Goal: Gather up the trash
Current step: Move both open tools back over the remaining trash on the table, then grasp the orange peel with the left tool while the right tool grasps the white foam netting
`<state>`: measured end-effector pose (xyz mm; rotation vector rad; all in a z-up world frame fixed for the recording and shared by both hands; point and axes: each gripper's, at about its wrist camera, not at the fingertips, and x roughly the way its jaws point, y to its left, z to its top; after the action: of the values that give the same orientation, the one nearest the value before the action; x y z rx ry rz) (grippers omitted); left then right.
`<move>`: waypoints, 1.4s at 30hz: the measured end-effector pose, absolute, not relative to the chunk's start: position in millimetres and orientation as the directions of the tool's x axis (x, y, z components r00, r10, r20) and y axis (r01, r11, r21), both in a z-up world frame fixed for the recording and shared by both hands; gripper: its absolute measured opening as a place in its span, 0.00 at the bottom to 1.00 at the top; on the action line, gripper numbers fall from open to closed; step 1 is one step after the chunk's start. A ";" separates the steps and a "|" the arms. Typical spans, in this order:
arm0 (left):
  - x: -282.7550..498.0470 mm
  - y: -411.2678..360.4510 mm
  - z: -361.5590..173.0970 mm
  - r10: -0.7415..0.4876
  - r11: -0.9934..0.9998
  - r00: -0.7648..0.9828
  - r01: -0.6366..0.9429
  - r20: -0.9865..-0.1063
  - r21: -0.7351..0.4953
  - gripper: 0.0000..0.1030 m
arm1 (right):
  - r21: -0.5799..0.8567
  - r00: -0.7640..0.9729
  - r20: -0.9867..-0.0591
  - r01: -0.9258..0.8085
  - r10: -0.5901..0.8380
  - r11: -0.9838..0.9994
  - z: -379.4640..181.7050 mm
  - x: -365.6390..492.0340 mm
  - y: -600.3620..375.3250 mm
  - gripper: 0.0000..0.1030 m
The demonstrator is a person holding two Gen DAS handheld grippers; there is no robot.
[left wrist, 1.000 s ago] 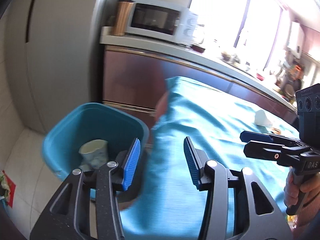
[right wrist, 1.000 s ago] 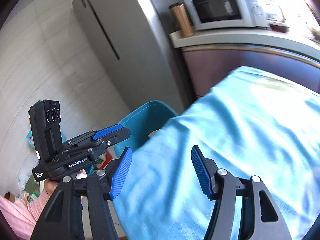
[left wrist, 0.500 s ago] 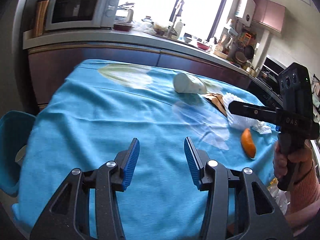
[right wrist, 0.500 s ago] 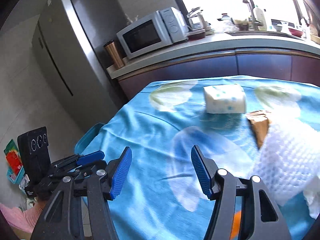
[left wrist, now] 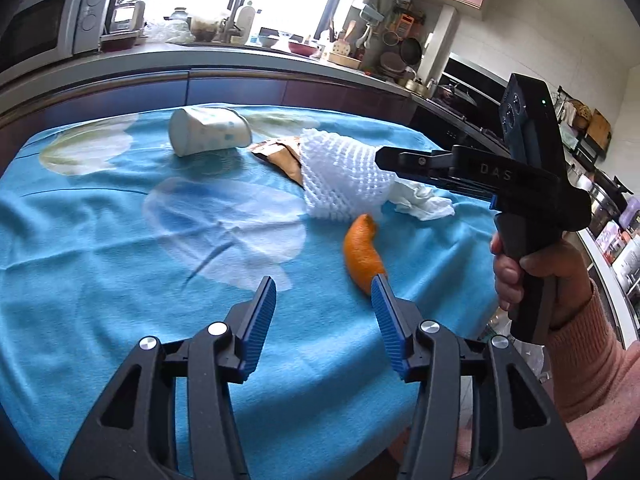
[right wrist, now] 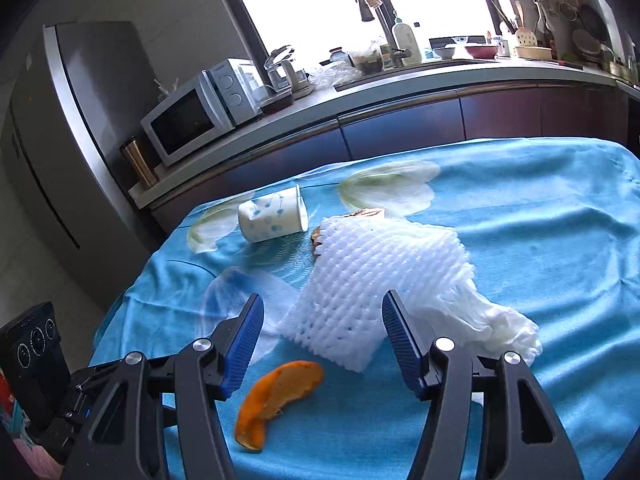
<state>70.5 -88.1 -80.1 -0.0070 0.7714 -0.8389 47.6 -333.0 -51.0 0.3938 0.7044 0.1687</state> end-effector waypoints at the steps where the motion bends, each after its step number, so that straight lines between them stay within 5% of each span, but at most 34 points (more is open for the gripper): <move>1: 69.8 -91.6 -81.1 -0.671 0.681 0.408 0.670 -0.619 -0.297 0.48 | 0.408 0.753 -0.597 -0.011 0.276 0.913 -52.5 46.6 -335.8 0.58; 13: 90.1 -128.9 -92.7 -0.675 0.653 0.312 0.674 -0.669 -0.345 0.46 | 0.452 0.742 -0.607 0.028 0.285 0.891 -72.0 55.5 -345.5 0.58; 20: 95.8 -137.8 -99.1 -0.667 0.653 0.282 0.667 -0.689 -0.360 0.33 | 0.497 0.734 -0.606 0.050 0.306 0.866 -82.8 62.3 -349.5 0.56; 31: 97.8 -132.3 -102.9 -0.674 0.660 0.284 0.647 -0.682 -0.382 0.17 | 0.552 0.739 -0.580 0.049 0.342 0.832 -88.9 60.3 -355.3 0.17; 42: 97.7 -99.9 -91.8 -0.666 0.697 0.352 0.606 -0.658 -0.383 0.15 | 0.522 0.763 -0.523 -0.065 0.379 0.851 -58.9 47.2 -334.5 0.10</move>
<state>97.7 -99.9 -91.8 -0.0770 0.8885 -0.8242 47.2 -334.5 -58.9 0.5041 0.6635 0.2530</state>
